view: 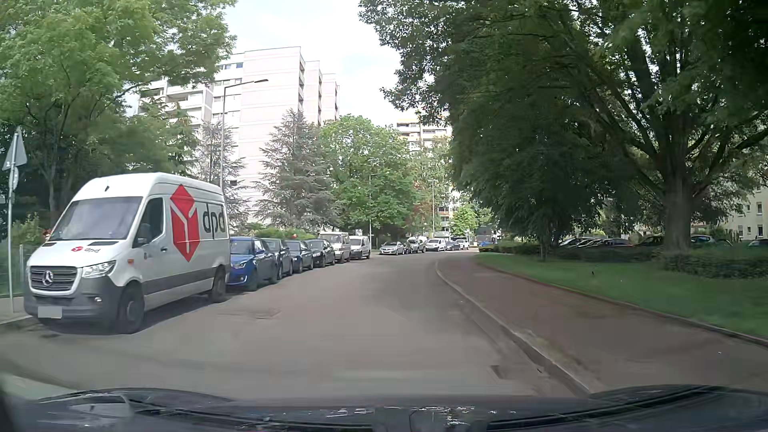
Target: Follow the waypoints while adhering to traffic rules and regulations
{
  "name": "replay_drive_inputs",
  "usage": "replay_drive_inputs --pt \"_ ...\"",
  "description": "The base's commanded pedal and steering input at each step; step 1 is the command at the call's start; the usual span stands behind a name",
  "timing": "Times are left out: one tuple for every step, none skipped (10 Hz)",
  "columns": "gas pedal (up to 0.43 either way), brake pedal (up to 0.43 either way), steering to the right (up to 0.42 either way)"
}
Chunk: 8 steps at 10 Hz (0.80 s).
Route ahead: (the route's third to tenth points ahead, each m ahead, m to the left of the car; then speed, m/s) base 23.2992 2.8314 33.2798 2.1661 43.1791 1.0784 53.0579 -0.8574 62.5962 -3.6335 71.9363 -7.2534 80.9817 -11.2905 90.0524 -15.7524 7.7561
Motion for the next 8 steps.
replay_drive_inputs --pt "0.079 0.0 -0.001" --pt "0.079 0.0 -0.001" --pt "0.079 0.0 -0.001" --pt "0.067 0.0 -0.001" --pt "0.067 0.0 -0.001" --pt "0.067 0.0 -0.001" --pt "0.067 0.0 -0.001" --pt "0.067 0.0 0.0"
